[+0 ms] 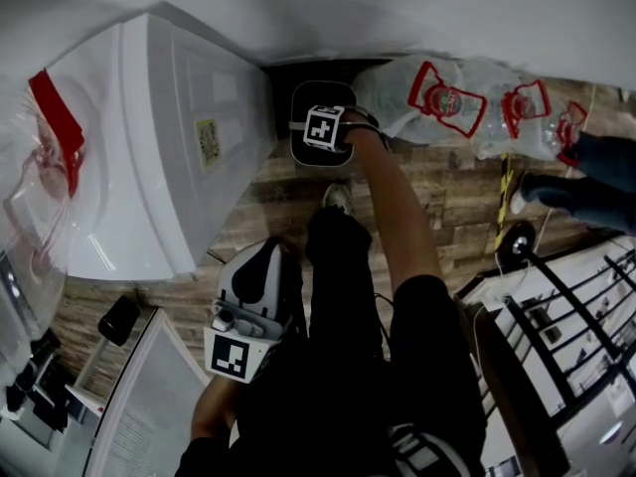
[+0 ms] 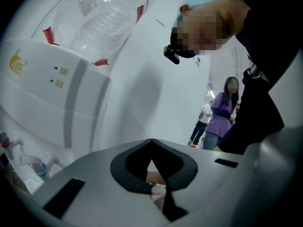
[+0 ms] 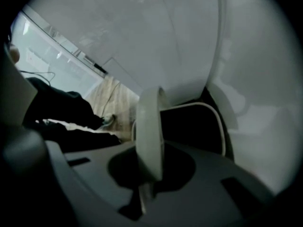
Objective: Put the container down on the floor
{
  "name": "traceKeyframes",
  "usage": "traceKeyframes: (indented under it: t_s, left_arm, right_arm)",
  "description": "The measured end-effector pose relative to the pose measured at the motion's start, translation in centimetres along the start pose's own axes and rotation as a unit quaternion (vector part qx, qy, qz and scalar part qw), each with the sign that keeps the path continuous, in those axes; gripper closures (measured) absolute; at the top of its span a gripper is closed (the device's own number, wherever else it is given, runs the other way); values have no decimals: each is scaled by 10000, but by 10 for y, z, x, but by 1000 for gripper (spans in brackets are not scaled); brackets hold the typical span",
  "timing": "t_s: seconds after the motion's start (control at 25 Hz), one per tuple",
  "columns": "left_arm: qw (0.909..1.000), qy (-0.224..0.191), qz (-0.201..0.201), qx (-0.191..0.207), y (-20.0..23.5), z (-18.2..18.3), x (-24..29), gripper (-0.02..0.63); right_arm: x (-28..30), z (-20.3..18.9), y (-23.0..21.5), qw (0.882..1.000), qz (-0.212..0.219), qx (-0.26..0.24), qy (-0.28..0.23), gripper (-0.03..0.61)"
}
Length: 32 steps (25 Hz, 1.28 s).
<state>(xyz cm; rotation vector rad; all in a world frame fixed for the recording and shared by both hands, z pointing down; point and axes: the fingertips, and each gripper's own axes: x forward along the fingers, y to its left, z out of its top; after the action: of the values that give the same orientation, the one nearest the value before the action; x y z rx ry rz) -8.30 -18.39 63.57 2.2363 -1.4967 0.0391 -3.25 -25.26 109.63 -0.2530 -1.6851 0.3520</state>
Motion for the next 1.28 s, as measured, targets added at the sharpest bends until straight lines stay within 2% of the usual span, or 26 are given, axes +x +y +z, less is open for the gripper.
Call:
traceKeyframes:
  t_s: [0.16, 0.24, 0.4, 0.76, 0.96, 1.28]
  left_arm:
    - [10000, -10, 34, -34, -4, 1, -6, 590]
    - [10000, -4, 50, -44, -5, 1, -9, 589]
    - [9999, 21, 79, -80, -9, 5, -15, 590]
    - [9999, -3, 136, -30, -16, 22, -31, 590]
    - [9998, -140, 101, -56, -25, 45, -40, 589]
    - [10000, -37, -14, -83, -53, 83, -65, 591]
  right_arm:
    - [1, -5, -3, 9997, -235, 48, 100, 541]
    - [0, -6, -4, 9994, -315, 91, 115, 470]
    - [-9, -6, -6, 9983, -544, 202, 64, 423]
    - [-36, -1, -7, 9942, -984, 395, -185, 406]
    - [-63, -2, -1, 9899, -1261, 565, -310, 402]
    - [-121, 0, 32, 9778, -1701, 995, -712, 416]
